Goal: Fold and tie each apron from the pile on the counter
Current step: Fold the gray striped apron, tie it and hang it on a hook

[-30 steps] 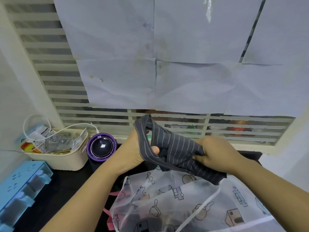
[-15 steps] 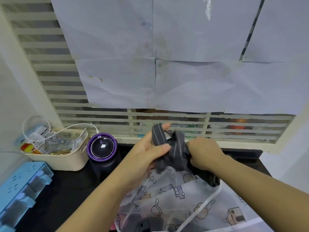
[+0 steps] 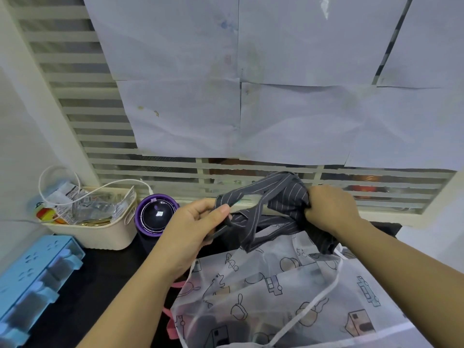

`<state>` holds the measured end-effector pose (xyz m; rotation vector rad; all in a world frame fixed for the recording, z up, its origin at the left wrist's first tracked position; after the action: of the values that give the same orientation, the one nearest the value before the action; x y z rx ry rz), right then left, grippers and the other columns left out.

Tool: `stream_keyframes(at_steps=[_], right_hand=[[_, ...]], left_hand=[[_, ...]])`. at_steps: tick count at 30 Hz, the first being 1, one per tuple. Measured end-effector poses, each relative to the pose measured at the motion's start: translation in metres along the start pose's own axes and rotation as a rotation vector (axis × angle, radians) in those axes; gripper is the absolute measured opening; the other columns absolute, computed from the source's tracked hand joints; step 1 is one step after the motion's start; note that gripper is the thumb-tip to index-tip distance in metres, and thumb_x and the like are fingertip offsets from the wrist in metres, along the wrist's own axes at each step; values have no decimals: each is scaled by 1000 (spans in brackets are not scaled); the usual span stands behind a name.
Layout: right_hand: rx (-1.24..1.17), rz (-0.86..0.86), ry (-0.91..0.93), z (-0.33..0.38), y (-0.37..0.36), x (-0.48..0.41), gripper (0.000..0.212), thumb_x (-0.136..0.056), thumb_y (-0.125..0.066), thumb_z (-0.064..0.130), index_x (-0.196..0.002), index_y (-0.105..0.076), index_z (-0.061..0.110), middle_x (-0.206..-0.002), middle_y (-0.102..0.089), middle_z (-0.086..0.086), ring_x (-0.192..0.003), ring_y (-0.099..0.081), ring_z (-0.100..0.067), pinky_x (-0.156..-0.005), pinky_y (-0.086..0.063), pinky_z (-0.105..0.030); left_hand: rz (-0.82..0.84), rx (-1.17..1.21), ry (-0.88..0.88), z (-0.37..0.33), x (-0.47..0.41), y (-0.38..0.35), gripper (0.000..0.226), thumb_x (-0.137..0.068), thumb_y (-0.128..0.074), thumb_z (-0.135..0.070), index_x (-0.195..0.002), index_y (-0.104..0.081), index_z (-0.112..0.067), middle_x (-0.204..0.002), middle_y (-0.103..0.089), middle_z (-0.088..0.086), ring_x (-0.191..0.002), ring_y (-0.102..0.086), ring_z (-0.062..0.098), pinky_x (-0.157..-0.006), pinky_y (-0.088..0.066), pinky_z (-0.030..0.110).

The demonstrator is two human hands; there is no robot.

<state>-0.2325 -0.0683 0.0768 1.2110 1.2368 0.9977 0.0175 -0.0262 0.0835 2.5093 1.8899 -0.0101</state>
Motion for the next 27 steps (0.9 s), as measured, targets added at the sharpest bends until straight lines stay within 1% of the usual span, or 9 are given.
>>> stream_keyframes(at_steps=[4,11,16,18,19,21,23,25,27], right_hand=[[-78,-56,-22,-8,0,-2,5,-83,-56,20,-86,-53,18,-75,-55,-1,-70,-55,-24,-59,-43,-28],[-85,-146,-31,-15,8,-2,17,-86,-57,24,-101,-60,17,-84,-64,-4,-76,-60,-24,-61,-48,-30],[-87,-184,-3,-11,16,1,18,-85,-56,24,-102,-60,18,-84,-64,-4,-74,-58,-25,-54,-37,-27],[-146,-217,-7,-9,24,2,15,-83,-56,23,-97,-60,18,-77,-60,-3,-68,-52,-25,-50,-32,-27],[-178,-240,-10,-8,29,3,13,-82,-57,22,-94,-60,18,-73,-58,-2,-66,-50,-25,-50,-32,-27],[-211,-276,-12,-6,39,4,10,-81,-58,21,-90,-60,18,-69,-54,0,-65,-47,-24,-53,-33,-29],[-204,-283,-12,-4,46,7,10,-81,-58,22,-90,-60,18,-68,-49,1,-66,-44,-23,-55,-32,-29],[-187,-284,0,-2,50,10,11,-82,-58,22,-92,-60,17,-68,-49,1,-67,-45,-24,-55,-33,-30],[-188,-281,10,0,53,12,12,-82,-58,22,-93,-60,17,-70,-51,1,-70,-51,-26,-56,-35,-30]], left_hand=[[-119,-268,-51,-3,-3,17,18,-92,-59,-24,-84,-74,-22,-81,-74,-3,-80,-70,12,-82,-54,34],[-62,-187,-244,-31,5,1,48,-89,-52,11,-83,-74,-32,-84,-73,-15,-79,-66,-2,-71,-49,10],[-199,-31,-510,-58,15,8,41,-91,-48,9,-98,-64,-28,-81,-71,-9,-46,-45,6,-49,-43,20],[-60,-115,-336,-43,4,-2,18,-99,-43,-20,-102,-61,-22,-58,-62,-10,-43,-40,9,-53,-40,28],[86,-205,-189,-28,0,-13,31,-95,-40,-36,-102,-62,-15,-54,-60,-9,-44,-41,13,-58,-41,30],[435,-562,61,8,6,-34,53,-84,-41,-53,-110,-61,-12,-73,-70,-1,-55,-54,22,-67,-47,32],[676,-907,71,29,16,-44,37,-85,-54,-46,-113,-60,-23,-95,-69,0,-78,-63,22,-77,-53,37],[590,-795,-22,22,11,-43,26,-85,-60,-27,-109,-62,-34,-99,-66,-10,-82,-62,13,-78,-53,30],[195,-469,-112,-2,-5,-20,29,-87,-62,-16,-105,-62,-39,-95,-64,-22,-83,-60,1,-78,-48,23]])
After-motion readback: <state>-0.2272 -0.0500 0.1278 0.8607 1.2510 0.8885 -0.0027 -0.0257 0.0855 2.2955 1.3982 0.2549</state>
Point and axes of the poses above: each hand's wrist, its own x-axis away from the middle knuckle, its own y-axis out of the back of the hand, z = x × y, the point moved 8 cm from there along -x, towards the middle knuckle
